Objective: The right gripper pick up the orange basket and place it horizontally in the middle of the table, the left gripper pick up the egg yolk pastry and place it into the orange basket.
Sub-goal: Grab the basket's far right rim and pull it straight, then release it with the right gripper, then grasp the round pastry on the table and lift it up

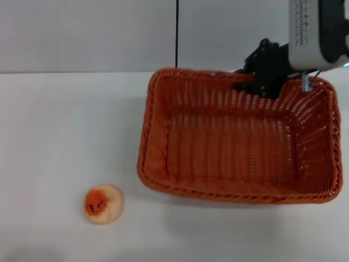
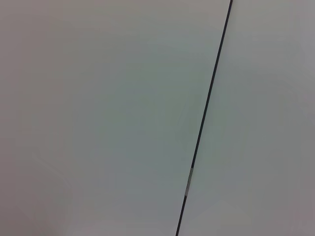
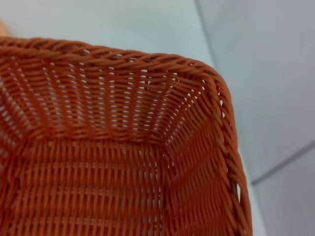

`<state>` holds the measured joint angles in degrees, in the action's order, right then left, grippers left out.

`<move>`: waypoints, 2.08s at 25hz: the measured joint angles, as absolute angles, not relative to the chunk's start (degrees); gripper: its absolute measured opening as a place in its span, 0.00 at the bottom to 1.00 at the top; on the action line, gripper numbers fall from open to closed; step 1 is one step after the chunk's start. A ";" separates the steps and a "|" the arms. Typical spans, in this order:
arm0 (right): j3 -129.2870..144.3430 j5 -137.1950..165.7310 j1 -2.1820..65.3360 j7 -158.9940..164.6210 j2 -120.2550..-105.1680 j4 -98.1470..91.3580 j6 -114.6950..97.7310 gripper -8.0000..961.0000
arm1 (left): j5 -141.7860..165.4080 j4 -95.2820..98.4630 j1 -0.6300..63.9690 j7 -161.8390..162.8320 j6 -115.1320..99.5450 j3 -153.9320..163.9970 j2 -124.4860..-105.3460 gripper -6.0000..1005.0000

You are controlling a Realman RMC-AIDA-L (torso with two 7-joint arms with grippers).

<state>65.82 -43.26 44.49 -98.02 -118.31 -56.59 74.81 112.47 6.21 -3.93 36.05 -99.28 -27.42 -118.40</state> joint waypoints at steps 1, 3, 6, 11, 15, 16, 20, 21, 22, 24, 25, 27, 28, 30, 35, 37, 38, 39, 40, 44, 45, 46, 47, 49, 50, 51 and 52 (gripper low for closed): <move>66.68 -43.48 44.74 -98.50 -118.36 -56.02 74.69 0.19 | 112.47 6.18 -3.94 36.04 -99.28 -27.42 -118.40 0.81; 68.60 -43.70 44.96 -99.35 -118.56 -55.42 74.31 0.19 | 112.48 6.11 -3.81 36.01 -99.30 -27.42 -118.40 0.81; 71.28 -43.76 45.12 -99.98 -118.78 -55.00 73.61 0.19 | 112.57 6.02 -3.53 35.57 -99.32 -27.37 -118.39 0.81; 72.73 -44.14 45.06 -100.02 -118.83 -54.98 72.91 0.19 | 112.95 5.97 -3.45 35.34 -99.32 -27.24 -118.39 0.81; 73.54 -45.61 44.68 -100.04 -118.85 -55.35 72.78 0.19 | 113.06 5.97 -3.49 35.33 -99.31 -27.24 -118.38 0.81; 74.19 -45.78 44.59 -100.03 -118.88 -55.46 72.42 0.19 | 113.08 5.97 -3.52 35.33 -99.30 -27.24 -118.39 0.81; 74.80 -46.81 43.90 -99.73 -119.03 -55.63 70.78 0.19 | 113.11 6.02 -3.77 35.33 -99.33 -27.24 -118.36 0.81; 74.82 -47.34 43.52 -99.73 -119.05 -55.82 70.19 0.19 | 113.11 6.02 -3.85 35.33 -99.35 -27.24 -118.34 0.81; 74.89 -47.82 43.09 -99.73 -119.07 -56.15 69.68 0.21 | 113.12 6.09 -3.90 35.44 -99.37 -27.24 -118.31 0.81; 75.07 -48.26 42.08 -99.39 -119.21 -57.26 69.24 0.26 | 113.12 6.22 -3.95 35.59 -99.39 -27.24 -118.30 0.81; 75.07 -48.26 42.08 -99.39 -119.21 -57.26 69.24 0.29 | 113.12 6.22 -3.95 35.59 -99.39 -27.24 -118.30 0.81; 75.10 -48.61 41.44 -98.83 -119.32 -58.03 69.24 0.35 | 113.12 6.43 -4.02 35.79 -99.48 -27.25 -118.22 0.81; 75.11 -49.48 40.97 -98.60 -119.35 -58.55 69.36 0.38 | 113.12 6.43 -4.02 35.79 -99.48 -27.25 -118.22 0.81; 75.12 -52.23 39.82 -98.36 -119.36 -59.84 70.07 0.45 | 113.13 6.57 -3.90 35.88 -99.54 -26.98 -118.09 0.81; 74.33 -67.09 31.77 -98.10 -119.09 -69.21 73.91 0.67 | 113.24 12.11 -2.59 42.31 -99.61 -20.36 -117.76 0.81; 73.25 -78.27 24.27 -98.12 -119.05 -75.80 74.39 0.67 | 113.23 18.40 -1.43 47.08 -100.79 -12.63 -117.76 0.81; 73.25 -78.27 24.27 -98.12 -119.05 -75.80 74.39 0.67 | 113.23 18.40 -1.43 47.08 -100.79 -12.63 -117.76 0.81; 72.59 -82.68 21.69 -98.14 -119.05 -77.35 74.43 0.67 | 113.22 20.63 -1.11 48.40 -101.57 -9.70 -117.76 0.81; 71.91 -86.96 19.36 -98.14 -119.05 -78.56 74.44 0.67 | 113.22 22.76 -0.76 49.57 -102.19 -6.85 -117.76 0.81; 68.46 -103.32 11.35 -99.36 -119.04 -79.20 75.49 0.67 | 113.36 28.94 0.57 54.17 -102.83 3.04 -117.78 0.81; 67.45 -106.62 9.61 -100.07 -119.05 -78.68 76.05 0.67 | 113.36 29.85 0.90 55.07 -102.84 5.53 -117.77 0.81; 66.62 -108.99 8.20 -100.78 -119.11 -77.81 76.74 0.67 | 113.38 30.51 1.24 55.82 -102.85 7.71 -117.77 0.81; 65.15 -114.34 5.55 -102.16 -119.15 -75.48 78.73 0.67 | 113.38 31.00 1.50 56.21 -102.81 9.58 -117.82 0.81; 64.33 -116.91 4.54 -102.56 -119.13 -73.99 80.12 0.67 | 113.44 31.40 2.15 56.32 -102.35 12.52 -117.95 0.81; 63.54 -118.80 3.83 -102.81 -119.10 -72.64 81.36 0.67 | 113.77 31.29 2.70 56.29 -101.65 13.75 -118.07 0.81; 62.48 -120.73 3.39 -102.95 -119.09 -71.01 82.83 0.67 | 114.23 31.01 3.25 56.18 -101.05 14.55 -118.15 0.81; 60.37 -123.25 2.85 -103.01 -119.15 -67.88 85.52 0.67 | 114.96 30.50 3.98 55.96 -100.29 15.29 -118.25 0.81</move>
<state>60.37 -123.25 2.85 -103.01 -119.15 -67.88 85.52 114.96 30.50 3.98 55.96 -100.29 15.29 -118.25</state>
